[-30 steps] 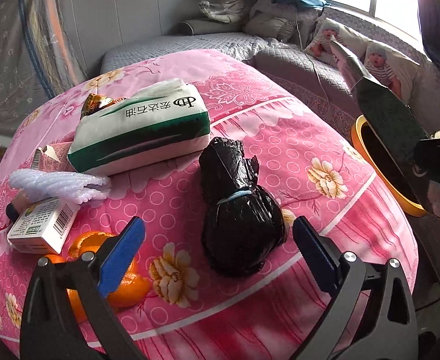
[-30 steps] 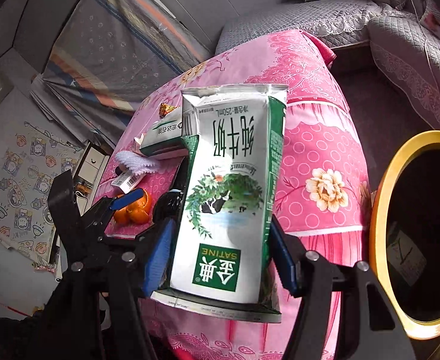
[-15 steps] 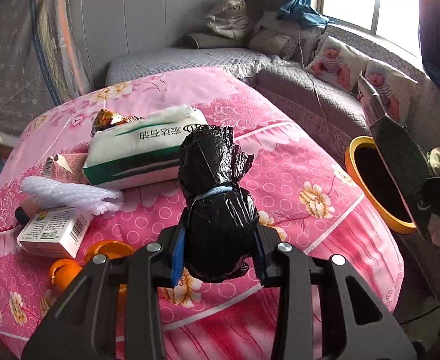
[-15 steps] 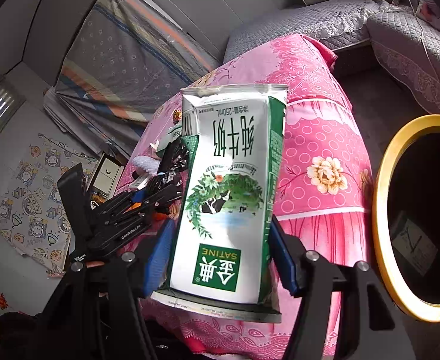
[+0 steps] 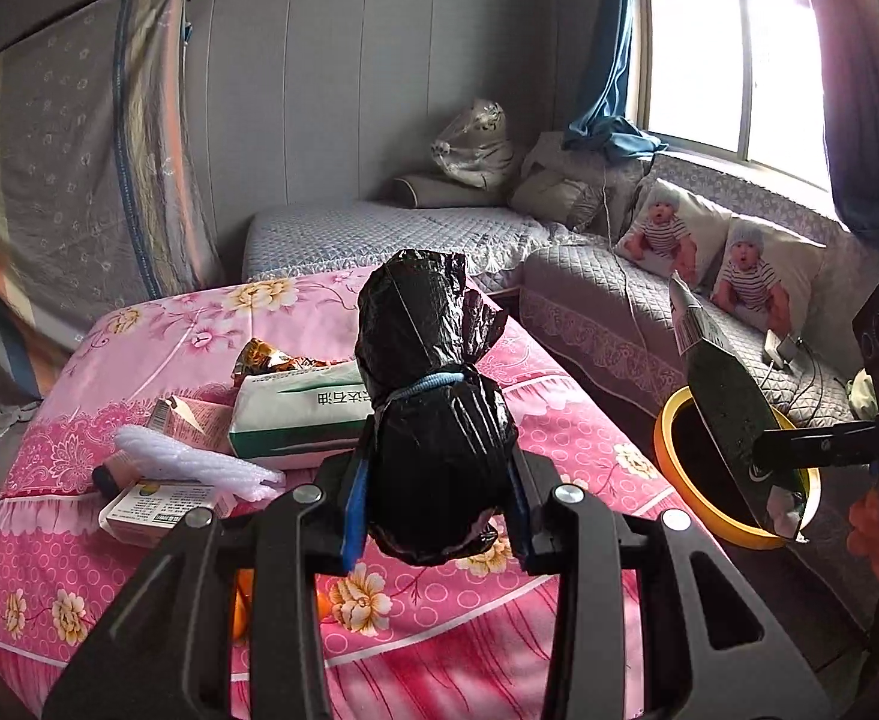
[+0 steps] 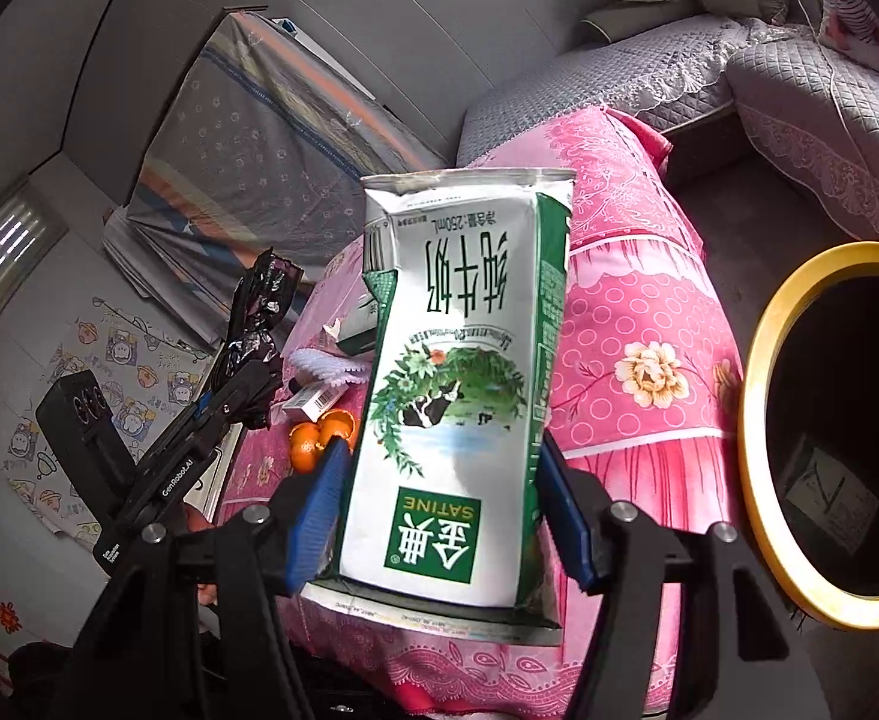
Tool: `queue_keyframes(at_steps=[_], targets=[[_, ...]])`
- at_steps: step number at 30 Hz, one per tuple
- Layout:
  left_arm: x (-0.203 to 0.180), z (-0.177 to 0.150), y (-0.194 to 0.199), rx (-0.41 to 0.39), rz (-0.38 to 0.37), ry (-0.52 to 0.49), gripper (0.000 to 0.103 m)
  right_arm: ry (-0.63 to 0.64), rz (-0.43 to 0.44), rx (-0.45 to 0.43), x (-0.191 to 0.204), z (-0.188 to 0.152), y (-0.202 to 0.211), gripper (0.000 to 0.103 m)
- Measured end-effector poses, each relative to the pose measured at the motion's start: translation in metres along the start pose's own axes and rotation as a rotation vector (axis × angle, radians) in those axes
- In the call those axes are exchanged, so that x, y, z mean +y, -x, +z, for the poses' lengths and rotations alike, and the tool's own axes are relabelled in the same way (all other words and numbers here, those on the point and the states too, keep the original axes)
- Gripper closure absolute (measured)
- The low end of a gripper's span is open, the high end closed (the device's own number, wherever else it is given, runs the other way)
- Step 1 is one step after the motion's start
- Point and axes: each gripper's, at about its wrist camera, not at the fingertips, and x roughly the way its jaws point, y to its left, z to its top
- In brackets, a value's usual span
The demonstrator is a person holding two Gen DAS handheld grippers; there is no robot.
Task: Collect trash
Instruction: 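Carry the carton and black bag over the bin and open both grippers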
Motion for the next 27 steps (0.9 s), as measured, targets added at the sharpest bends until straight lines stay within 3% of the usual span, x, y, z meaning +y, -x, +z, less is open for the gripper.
queue_keyframes(at_steps=[10, 19, 27], targets=[[-0.047, 0.016, -0.021, -0.016, -0.071, -0.047, 0.069, -0.030, -0.095, -0.143, -0.028, 0.007, 0.034, 0.045], [-0.107, 0.028, -0.050, -0.014, -0.174, -0.133, 0.069, -0.075, -0.271, -0.270, -0.070, 0.001, 0.064, 0.044], [-0.156, 0.031, -0.072, -0.009, -0.256, -0.198, 0.069, -0.149, -0.363, -0.318, -0.113, -0.010, 0.084, 0.044]])
